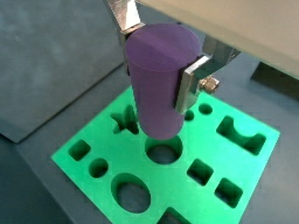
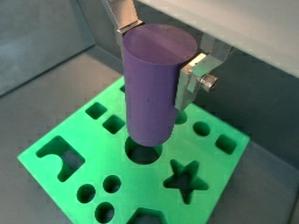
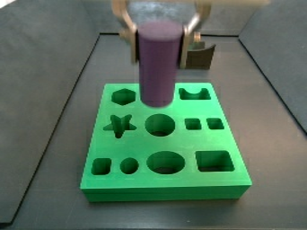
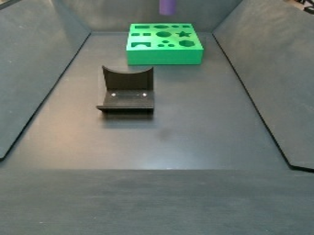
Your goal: Insert the round object.
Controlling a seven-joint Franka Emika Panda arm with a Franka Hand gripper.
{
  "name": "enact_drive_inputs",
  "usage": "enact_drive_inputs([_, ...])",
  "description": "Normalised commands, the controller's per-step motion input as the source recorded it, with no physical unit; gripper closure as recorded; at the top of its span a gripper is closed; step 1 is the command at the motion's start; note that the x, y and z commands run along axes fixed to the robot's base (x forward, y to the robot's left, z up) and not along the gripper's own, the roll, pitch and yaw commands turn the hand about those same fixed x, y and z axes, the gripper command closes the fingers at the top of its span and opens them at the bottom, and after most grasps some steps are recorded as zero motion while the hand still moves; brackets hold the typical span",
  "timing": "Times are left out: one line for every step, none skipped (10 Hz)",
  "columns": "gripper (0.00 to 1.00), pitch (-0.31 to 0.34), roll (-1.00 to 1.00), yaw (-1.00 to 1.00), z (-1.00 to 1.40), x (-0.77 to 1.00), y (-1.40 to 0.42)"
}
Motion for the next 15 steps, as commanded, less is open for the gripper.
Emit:
enact_drive_inputs([1.0, 0.0, -0.12, -0.19, -0.89, 0.09, 0.01])
enact_drive_inputs([1.0, 0.0, -0.15, -0.18, -0.83, 0.05, 0.05])
enact_drive_inputs([1.0, 0.016, -0.23, -0.16, -0.69, 0.02, 0.23])
enact_drive_inputs([1.0, 0.0, -0.28, -0.11, -0.41, 0.0, 0.23])
enact_drive_inputs([1.0, 0.0, -0.25, -0.01, -0.37, 0.0, 0.0])
enact_drive_inputs([1.0, 0.0, -0.26, 0.0, -0.27, 0.0, -0.03])
enact_drive_inputs([1.0, 0.0, -0.18, 0.0, -0.19, 0.03, -0.2])
enact_drive_inputs([1.0, 0.0, -0.13, 0.0, -0.27, 0.13, -0.16])
enact_drive_inputs([1.0, 0.027, -0.04, 0.0, -0.4, 0.19, -0.11])
enact_drive_inputs([1.0, 0.0, -0.1, 0.0, -0.3, 0.09, -0.2])
enact_drive_inputs([1.0, 0.019, -0.06, 0.0, -0.43, 0.19, -0.09])
enact_drive_inputs([1.0, 0.027, 0.0, 0.0, -0.71, 0.22, 0.0])
enact_drive_inputs([1.0, -0.053, 0.05, 0.01, -1.0, 0.0, -0.06])
enact_drive_inputs([1.0, -0.147, -0.14, 0.0, -0.61, -0.08, 0.0])
enact_drive_inputs([1.0, -0.199, -0.07, 0.06, -0.26, -0.07, 0.0])
